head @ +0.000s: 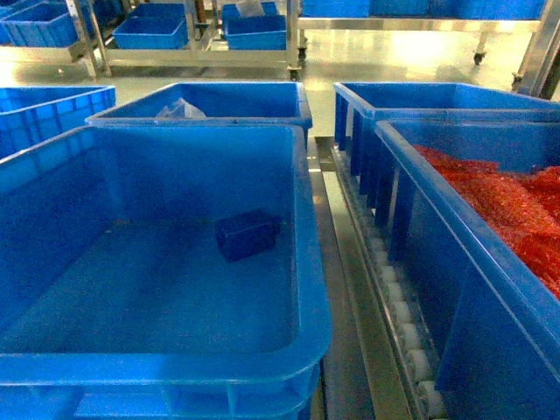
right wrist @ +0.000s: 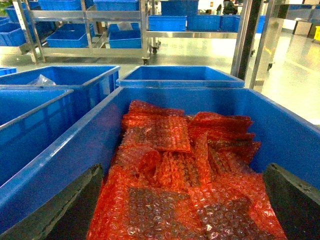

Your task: Pick blue part to blue bin on bottom shelf

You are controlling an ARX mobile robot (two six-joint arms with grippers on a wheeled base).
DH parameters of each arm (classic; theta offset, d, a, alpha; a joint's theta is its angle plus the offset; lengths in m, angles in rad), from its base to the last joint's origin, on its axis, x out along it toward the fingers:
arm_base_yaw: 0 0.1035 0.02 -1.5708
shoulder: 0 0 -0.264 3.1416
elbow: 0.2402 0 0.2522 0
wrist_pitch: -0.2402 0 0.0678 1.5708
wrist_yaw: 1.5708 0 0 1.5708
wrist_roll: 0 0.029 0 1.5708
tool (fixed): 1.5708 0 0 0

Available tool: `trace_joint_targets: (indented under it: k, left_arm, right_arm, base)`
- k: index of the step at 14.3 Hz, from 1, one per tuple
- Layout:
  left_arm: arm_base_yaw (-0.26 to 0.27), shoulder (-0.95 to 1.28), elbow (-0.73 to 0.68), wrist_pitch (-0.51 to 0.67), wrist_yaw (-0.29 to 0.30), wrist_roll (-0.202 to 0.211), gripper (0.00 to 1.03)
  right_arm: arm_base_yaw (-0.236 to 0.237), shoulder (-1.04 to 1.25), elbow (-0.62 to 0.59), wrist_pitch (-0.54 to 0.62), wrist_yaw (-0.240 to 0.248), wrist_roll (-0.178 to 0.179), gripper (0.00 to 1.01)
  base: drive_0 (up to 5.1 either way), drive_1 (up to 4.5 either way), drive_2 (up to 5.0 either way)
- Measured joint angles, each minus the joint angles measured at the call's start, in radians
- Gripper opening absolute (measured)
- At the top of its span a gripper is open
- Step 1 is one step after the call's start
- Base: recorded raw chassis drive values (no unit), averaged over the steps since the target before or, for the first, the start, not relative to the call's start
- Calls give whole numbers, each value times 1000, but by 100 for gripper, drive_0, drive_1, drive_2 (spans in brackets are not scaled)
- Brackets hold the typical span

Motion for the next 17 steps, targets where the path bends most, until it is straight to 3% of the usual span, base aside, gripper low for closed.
trace_joint_targets:
  k: [5,9,17]
  left_arm:
    - [-3,-215,0,-206,2,0,2]
    - [-3,-317,0,-307,2,0,2]
    - [-3,-366,0,-356,2,0,2]
  right_arm:
    - [0,0,0,0,0,0,98]
    - [0,0,0,0,0,0,98]
    - [0,0,0,0,0,0,98]
  base:
    - [0,0,0]
    - [0,0,0]
    - [0,0,0]
